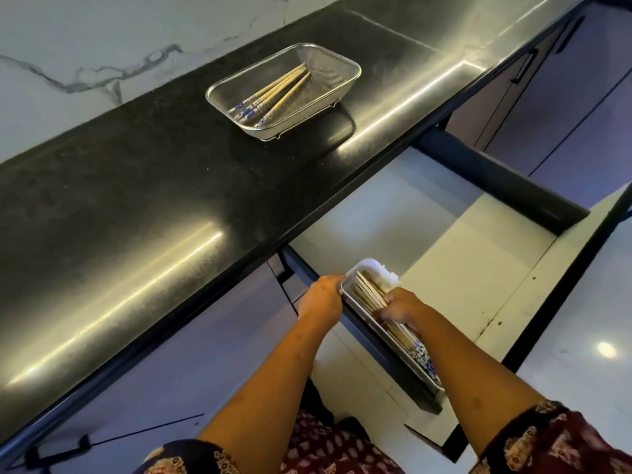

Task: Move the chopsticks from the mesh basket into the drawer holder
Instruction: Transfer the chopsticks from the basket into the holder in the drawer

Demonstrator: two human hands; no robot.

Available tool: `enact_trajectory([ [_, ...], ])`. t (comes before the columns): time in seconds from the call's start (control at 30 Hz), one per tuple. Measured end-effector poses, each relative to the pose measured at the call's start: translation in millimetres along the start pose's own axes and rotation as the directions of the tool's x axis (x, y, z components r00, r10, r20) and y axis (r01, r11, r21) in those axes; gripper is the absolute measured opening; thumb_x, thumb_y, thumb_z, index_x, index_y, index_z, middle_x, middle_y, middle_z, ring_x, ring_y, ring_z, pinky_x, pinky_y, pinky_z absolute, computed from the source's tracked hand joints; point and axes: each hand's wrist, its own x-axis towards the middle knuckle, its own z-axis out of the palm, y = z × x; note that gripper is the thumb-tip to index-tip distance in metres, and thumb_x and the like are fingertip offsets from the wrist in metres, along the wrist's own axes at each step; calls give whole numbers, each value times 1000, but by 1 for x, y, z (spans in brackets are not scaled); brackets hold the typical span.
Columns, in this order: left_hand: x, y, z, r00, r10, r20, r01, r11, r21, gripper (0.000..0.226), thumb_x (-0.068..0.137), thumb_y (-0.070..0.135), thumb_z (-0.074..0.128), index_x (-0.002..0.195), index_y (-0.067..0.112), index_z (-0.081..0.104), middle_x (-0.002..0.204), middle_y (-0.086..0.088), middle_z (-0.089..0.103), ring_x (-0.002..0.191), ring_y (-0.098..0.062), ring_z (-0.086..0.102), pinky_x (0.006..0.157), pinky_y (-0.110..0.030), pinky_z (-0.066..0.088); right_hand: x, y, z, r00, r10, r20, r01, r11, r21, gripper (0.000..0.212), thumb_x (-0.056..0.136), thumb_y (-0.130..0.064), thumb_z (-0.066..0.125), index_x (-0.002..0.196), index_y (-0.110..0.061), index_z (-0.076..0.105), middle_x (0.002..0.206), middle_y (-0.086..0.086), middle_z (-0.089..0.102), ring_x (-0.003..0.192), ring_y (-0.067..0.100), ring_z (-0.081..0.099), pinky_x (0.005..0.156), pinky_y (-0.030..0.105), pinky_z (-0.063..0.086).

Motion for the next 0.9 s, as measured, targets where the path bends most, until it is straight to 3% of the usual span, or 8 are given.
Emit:
enact_trajectory([
  [0.13, 1, 0, 4, 1000, 26, 3, -26, 999, 46, 39, 96, 5, 43, 131, 17, 54, 131, -12, 56, 116, -31, 56, 94, -40, 46, 9, 1, 8, 1000, -17, -22, 16, 999, -33, 10, 87, -18, 61, 78, -14, 61, 85, 6, 54, 88, 21, 50, 80, 24, 36],
  [0.23, 0, -2, 6, 999, 50, -20, -48, 997, 64, 36, 95, 5, 45, 128, 16, 56, 127, -10, 59, 113, -28, 58, 92, -36, 47, 13, 1, 15, 997, -48, -60, 45, 997, -56, 4, 85, -12, 61, 86, -12, 65, 85, 8, 55, 86, 22, 50, 76, 24, 36],
  [0.4, 2, -8, 9, 997, 66, -24, -64, 994, 87, 36, 96, 6, 45, 129, 16, 54, 129, -8, 57, 112, -26, 58, 91, -34, 47, 19, 7, 22, 989, -73, -131, 65, 996, -68, 20, 80, -8, 64, 100, -8, 69, 92, 9, 63, 88, 23, 58, 75, 25, 43],
  [0.7, 4, -12, 11, 998, 62, 21, -65, 985, 162, 43, 94, 4, 47, 135, 19, 49, 133, -7, 54, 114, -26, 57, 98, -37, 48, 18, 8, 30, 964, -111, -240, 87, 990, -109, 27, 88, -6, 55, 110, -18, 65, 104, 6, 68, 95, 25, 63, 87, 35, 54],
  [0.9, 3, -10, 12, 997, 79, 21, -82, 977, 199, 46, 94, 1, 47, 137, 15, 46, 133, -9, 54, 114, -27, 57, 99, -37, 49, 18, 13, 30, 958, -89, -273, 73, 995, -70, 9, 90, -11, 55, 93, -14, 62, 96, 8, 64, 91, 23, 59, 87, 36, 52],
])
